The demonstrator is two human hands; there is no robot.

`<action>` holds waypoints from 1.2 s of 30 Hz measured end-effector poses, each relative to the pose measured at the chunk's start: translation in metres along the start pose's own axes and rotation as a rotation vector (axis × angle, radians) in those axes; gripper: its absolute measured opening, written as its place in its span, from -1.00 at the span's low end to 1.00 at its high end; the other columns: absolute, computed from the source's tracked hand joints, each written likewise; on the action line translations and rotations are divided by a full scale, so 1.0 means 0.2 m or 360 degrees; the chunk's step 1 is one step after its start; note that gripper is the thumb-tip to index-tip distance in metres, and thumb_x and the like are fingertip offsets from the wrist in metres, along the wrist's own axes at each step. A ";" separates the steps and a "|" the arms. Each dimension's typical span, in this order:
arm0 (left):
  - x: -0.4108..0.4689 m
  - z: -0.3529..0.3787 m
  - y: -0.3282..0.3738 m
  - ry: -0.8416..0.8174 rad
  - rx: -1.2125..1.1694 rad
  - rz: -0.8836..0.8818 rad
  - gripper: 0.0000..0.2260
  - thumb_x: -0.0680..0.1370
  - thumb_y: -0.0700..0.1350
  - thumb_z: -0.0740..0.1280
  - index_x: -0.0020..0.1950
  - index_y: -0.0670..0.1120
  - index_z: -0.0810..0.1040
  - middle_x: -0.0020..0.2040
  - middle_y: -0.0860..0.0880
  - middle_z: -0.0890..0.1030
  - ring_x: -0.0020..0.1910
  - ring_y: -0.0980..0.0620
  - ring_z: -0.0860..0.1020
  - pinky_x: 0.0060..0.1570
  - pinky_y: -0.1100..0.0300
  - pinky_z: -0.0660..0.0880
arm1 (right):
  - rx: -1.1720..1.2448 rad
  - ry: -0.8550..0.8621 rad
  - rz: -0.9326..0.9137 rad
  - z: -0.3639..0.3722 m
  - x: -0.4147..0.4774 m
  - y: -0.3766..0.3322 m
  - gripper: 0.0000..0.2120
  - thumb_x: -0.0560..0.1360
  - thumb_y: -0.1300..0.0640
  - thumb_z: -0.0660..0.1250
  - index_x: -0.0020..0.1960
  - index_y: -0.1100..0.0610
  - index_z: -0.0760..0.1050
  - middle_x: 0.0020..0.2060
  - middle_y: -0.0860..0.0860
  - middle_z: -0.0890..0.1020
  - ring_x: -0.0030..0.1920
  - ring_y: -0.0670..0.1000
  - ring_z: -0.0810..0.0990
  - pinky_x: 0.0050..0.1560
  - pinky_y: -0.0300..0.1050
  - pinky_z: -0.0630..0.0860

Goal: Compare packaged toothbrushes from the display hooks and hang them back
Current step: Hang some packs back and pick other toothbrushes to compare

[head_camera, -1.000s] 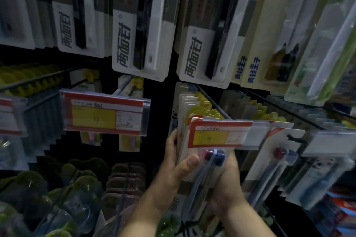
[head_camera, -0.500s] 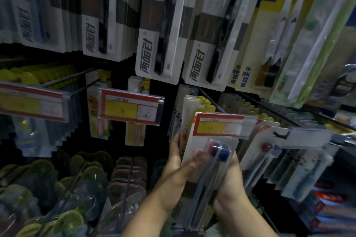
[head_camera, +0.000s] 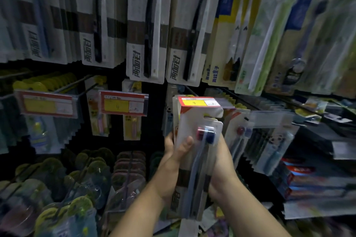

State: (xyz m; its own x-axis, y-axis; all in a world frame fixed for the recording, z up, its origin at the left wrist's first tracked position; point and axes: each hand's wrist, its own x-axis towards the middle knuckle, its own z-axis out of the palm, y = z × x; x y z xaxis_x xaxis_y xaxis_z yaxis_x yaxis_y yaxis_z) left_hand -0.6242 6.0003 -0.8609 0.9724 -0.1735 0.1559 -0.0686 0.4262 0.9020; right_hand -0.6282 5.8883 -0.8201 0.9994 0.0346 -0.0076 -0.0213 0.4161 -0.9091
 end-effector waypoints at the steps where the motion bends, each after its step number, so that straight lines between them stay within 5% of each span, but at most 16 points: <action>1: -0.01 0.01 0.01 0.0024 -0.0006 -0.0008 0.19 0.06 0.42 0.63 0.60 0.10 0.25 0.26 -0.07 0.68 0.22 -0.03 0.68 0.12 0.02 0.64 | -0.0017 -0.0001 0.0020 0.00 -0.01 0.00 -0.38 0.42 -0.34 0.40 0.29 0.08 0.64 0.13 0.19 0.72 0.18 0.24 0.69 0.34 0.29 0.51; 5: -0.07 0.03 0.04 0.0088 -0.0006 0.0005 0.17 0.06 0.40 0.64 0.55 -0.04 0.33 0.21 -0.12 0.70 0.15 -0.06 0.71 -0.02 0.10 0.66 | -0.0012 -0.0025 0.0005 0.03 -0.05 0.00 -0.40 0.40 -0.31 0.44 0.25 0.09 0.65 0.11 0.17 0.73 0.14 0.23 0.69 0.29 0.24 0.55; 8: -0.13 0.02 0.06 0.0105 0.0045 0.0012 0.10 0.11 0.41 0.61 0.54 0.00 0.36 0.25 -0.11 0.68 0.21 -0.08 0.68 0.17 -0.04 0.62 | 0.0040 -0.0127 -0.0050 0.03 -0.09 0.00 -0.42 0.42 -0.26 0.42 0.30 0.06 0.62 0.11 0.15 0.73 0.11 0.19 0.72 0.19 0.18 0.60; 11: -0.20 0.02 0.06 0.0095 0.0113 -0.0007 0.05 0.16 0.44 0.59 0.54 0.04 0.37 0.29 -0.12 0.66 0.27 -0.12 0.65 0.32 -0.20 0.53 | 0.0120 -0.0196 -0.0034 0.03 -0.14 0.02 -0.58 0.49 -0.21 0.31 0.16 0.03 0.70 0.04 0.15 0.75 0.02 0.15 0.74 0.12 0.15 0.62; 15: -0.29 0.02 0.07 0.0054 0.0174 -0.0019 0.09 0.13 0.47 0.56 0.56 0.05 0.32 0.25 -0.06 0.69 0.21 -0.02 0.68 0.10 0.05 0.66 | 0.0175 -0.0213 -0.0023 0.03 -0.20 0.05 -0.57 0.47 -0.23 0.33 0.16 0.02 0.69 0.01 0.15 0.75 -0.01 0.16 0.74 0.13 0.19 0.61; 17: -0.33 0.01 0.08 0.0039 0.0220 0.0006 0.10 0.15 0.49 0.54 0.57 0.07 0.31 0.28 -0.04 0.67 0.25 -0.01 0.66 0.18 0.01 0.63 | 0.0206 -0.0282 -0.0026 0.02 -0.24 0.05 -0.57 0.40 -0.23 0.33 0.09 0.00 0.72 -0.02 0.15 0.75 -0.06 0.14 0.74 0.10 0.18 0.62; 21: -0.39 0.01 0.07 0.0033 0.0180 0.0010 0.06 0.18 0.47 0.55 0.58 0.12 0.29 0.35 -0.06 0.63 0.32 -0.06 0.62 0.38 -0.20 0.48 | 0.0129 -0.0251 -0.0031 0.04 -0.30 0.07 -0.58 0.50 -0.27 0.32 0.18 -0.05 0.69 0.08 0.13 0.74 0.09 0.16 0.73 0.25 0.27 0.58; 27: -0.50 0.00 0.08 0.0052 0.0072 -0.0035 0.09 0.19 0.42 0.58 0.60 0.02 0.29 0.36 -0.13 0.62 0.32 -0.10 0.62 0.27 -0.09 0.57 | 0.0089 -0.0210 0.0034 0.09 -0.41 0.08 -0.57 0.59 -0.27 0.28 0.23 0.00 0.67 0.12 0.16 0.73 0.16 0.23 0.70 0.29 0.28 0.56; 30: -0.54 0.03 0.08 0.0174 -0.0156 -0.0082 -0.17 0.34 0.35 0.54 0.48 -0.07 0.49 0.32 -0.22 0.64 0.29 -0.18 0.63 0.29 -0.13 0.55 | 0.0075 -0.0167 0.0113 0.14 -0.43 0.08 -0.62 0.59 -0.19 0.36 0.12 0.10 0.70 -0.01 0.17 0.74 -0.01 0.21 0.72 0.16 0.19 0.62; 33: -0.57 0.04 0.07 0.0337 -0.0294 -0.0169 -0.54 0.53 0.25 0.35 0.19 -0.06 0.73 0.14 -0.22 0.72 0.11 -0.17 0.71 0.25 -0.10 0.56 | -0.0062 -0.0006 0.0241 0.19 -0.41 0.12 -0.65 0.55 -0.12 0.44 0.08 0.17 0.72 0.00 0.24 0.74 0.02 0.29 0.73 0.15 0.24 0.65; 36: -0.57 -0.01 0.05 0.0352 -0.0460 -0.0290 -0.53 0.57 0.30 0.27 0.13 -0.03 0.76 0.05 -0.18 0.74 0.01 -0.16 0.71 0.15 -0.08 0.58 | -0.0249 0.0142 0.0347 0.23 -0.36 0.15 -0.64 0.62 -0.09 0.32 0.00 0.21 0.65 0.04 0.30 0.71 0.05 0.34 0.71 0.14 0.30 0.64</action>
State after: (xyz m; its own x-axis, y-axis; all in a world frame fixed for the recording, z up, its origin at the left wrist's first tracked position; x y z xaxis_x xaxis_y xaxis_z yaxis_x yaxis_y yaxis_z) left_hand -0.7358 6.0253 -0.8699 0.9895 -0.0875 -0.1151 0.1444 0.6434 0.7518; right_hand -0.7021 5.9408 -0.8283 0.9703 0.0246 -0.2405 -0.2385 0.2618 -0.9352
